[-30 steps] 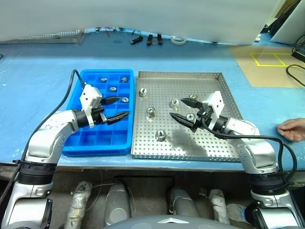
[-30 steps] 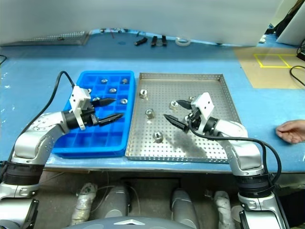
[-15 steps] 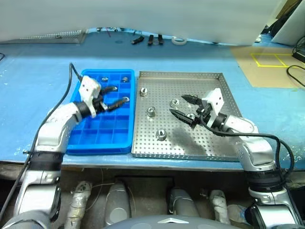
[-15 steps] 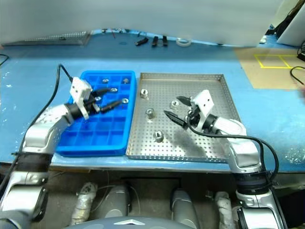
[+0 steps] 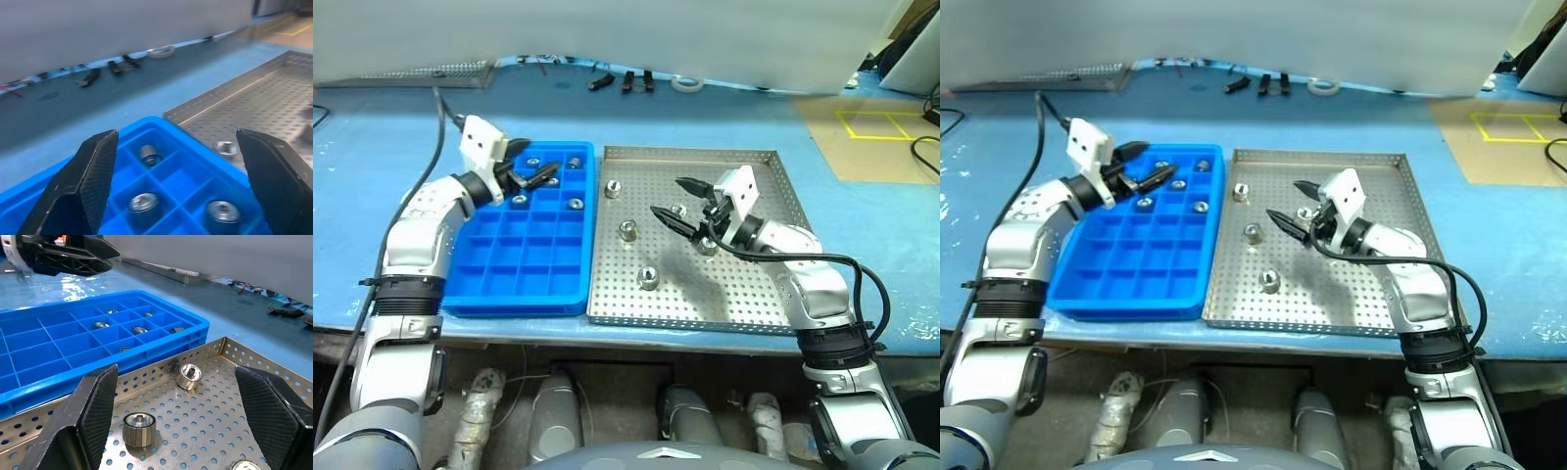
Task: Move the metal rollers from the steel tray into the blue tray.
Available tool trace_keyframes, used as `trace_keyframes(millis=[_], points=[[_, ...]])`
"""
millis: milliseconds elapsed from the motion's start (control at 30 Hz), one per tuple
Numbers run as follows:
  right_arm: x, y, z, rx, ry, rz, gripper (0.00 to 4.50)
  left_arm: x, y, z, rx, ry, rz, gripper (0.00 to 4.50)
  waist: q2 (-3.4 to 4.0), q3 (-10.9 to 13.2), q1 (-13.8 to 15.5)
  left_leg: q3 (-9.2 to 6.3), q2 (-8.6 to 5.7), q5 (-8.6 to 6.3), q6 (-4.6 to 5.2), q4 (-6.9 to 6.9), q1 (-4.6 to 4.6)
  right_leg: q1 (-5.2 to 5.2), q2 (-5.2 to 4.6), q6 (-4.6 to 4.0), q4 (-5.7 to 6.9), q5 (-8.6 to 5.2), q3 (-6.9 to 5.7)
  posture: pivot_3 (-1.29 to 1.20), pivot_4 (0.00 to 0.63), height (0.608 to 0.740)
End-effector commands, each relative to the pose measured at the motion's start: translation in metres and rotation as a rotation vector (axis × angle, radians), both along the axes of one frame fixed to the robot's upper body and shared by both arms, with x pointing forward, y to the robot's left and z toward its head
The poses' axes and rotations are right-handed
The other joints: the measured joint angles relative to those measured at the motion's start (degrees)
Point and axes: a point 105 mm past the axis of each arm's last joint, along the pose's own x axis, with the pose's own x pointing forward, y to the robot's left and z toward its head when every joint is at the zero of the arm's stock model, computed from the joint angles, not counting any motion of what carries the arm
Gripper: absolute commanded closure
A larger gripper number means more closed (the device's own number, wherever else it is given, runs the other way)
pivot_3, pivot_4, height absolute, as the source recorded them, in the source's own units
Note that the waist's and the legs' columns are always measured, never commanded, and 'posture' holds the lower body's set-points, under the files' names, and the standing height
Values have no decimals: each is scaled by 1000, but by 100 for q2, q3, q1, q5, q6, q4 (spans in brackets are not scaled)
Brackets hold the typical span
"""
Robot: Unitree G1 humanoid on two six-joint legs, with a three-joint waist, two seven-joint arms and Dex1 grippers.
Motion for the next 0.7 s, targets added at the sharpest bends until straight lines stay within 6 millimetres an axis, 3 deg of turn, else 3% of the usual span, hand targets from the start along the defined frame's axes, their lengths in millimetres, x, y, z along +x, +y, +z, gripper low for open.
trace_keyframes(millis=[33, 133, 233, 400, 533, 700], points=[[-4, -6, 15, 7, -52, -7, 464, -3, -40, 10, -3, -23, -140, 449, 0, 0, 41, 0, 0, 0, 0, 1, 1, 1, 0, 0, 1, 0, 1, 62, 150, 740], [-10, -15, 15, 16, -44, -36, 464, -3, -70, 7, 9, 0, -251, 449, -1, 1, 84, 0, 0, 12, 16, 1, -4, 5, -3, 0, 5, 0, -9, 12, 150, 740], [-20, -24, 11, 7, -31, -74, 464, 3, -96, -8, 69, 51, -325, 449, -1, 1, 51, 0, -4, 14, 20, 2, -1, 6, -5, 1, 4, 0, -6, -37, 150, 740], [-34, -32, 6, 18, -19, -150, 464, 15, -129, -24, 155, 151, -410, 449, 0, 1, -76, 1, -6, 15, 21, 0, 3, 4, -1, 10, 1, 4, 4, -136, 150, 740], [-44, -38, 1, 29, -8, -213, 464, 20, -143, -39, 328, 279, -455, 449, -1, 1, -154, 1, -10, 15, 22, -3, 3, 5, -1, 17, -8, 8, 9, -196, 150, 740], [-50, -40, -2, 44, -5, -267, 464, 25, -138, -52, 541, 337, -471, 449, 0, 1, -316, 3, -13, 15, 22, -18, 7, 5, -1, 23, -26, 9, 16, -263, 150, 740]])
